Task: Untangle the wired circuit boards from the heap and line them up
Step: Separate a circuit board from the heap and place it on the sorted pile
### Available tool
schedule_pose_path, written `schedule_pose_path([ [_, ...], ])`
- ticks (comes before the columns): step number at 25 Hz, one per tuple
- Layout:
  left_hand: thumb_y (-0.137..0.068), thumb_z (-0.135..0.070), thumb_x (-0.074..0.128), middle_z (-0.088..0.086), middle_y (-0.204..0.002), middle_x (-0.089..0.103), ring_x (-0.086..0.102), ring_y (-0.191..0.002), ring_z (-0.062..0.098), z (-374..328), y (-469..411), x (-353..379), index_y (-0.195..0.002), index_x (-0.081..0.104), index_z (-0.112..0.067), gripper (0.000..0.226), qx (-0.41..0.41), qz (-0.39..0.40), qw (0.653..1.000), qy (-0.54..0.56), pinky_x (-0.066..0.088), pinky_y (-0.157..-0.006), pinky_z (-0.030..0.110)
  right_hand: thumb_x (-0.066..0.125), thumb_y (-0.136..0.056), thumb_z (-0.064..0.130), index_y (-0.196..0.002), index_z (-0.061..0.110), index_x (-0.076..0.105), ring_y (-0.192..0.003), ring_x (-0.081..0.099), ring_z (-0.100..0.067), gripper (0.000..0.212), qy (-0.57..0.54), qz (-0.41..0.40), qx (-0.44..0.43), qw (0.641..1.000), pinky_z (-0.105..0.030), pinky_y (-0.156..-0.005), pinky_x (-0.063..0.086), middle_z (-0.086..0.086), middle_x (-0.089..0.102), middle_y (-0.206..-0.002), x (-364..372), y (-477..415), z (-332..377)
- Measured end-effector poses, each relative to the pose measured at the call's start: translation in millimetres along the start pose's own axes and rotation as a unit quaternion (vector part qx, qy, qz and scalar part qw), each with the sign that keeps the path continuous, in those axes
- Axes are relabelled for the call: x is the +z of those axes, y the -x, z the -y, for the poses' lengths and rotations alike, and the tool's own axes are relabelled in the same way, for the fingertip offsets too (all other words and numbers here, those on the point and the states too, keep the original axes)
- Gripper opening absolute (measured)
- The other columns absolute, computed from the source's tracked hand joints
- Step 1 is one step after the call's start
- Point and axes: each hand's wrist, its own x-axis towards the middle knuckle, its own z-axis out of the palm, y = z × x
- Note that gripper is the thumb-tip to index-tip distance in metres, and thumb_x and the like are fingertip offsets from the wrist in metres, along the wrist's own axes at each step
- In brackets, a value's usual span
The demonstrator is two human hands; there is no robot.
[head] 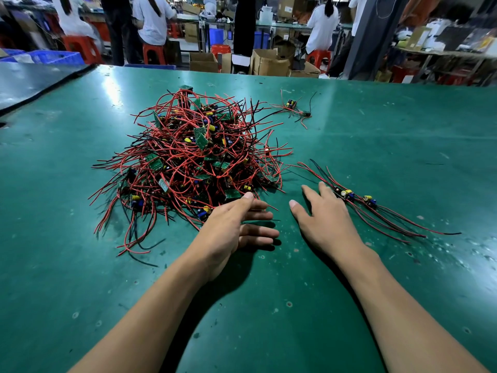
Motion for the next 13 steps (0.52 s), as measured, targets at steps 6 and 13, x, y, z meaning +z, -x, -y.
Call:
schedule_pose_path([
  [6, -0.102, -0.037, 0.045, 0.021, -0.104, 0.072, 0.072, -0.073, 0.031, -1.3, -0.9, -0.6, -0.106, 0.066, -0.001, 0.042, -0.001, 0.006, 1.000, -0.002, 0.062, -0.065, 0.037, 0.057, -0.096, 0.025, -0.128, 0.013, 0.066, -0.134, 0.043, -0.027, 0.035, -0.019, -0.156, -0.043, 0.987, -0.039, -0.115, 0.028, -0.011, 0.057, -0.140, -3.9, -1.0, 6.1],
  [13, -0.102, -0.037, 0.044, 0.020, -0.097, 0.072, 0.071, -0.070, 0.031, -2.0, -3.8, -2.1, -0.107, 0.064, 0.000, 0.042, -0.001, 0.011, 1.000, 0.006, 0.060, -0.060, 0.035, 0.040, -0.102, 0.028, -0.128, 0.028, 0.062, -0.152, 0.014, -0.030, 0.034, 0.091, -0.052, 0.058, 0.993, -0.064, -0.116, -0.008, 0.010, 0.049, -0.151, -11.4, -26.9, -2.5],
])
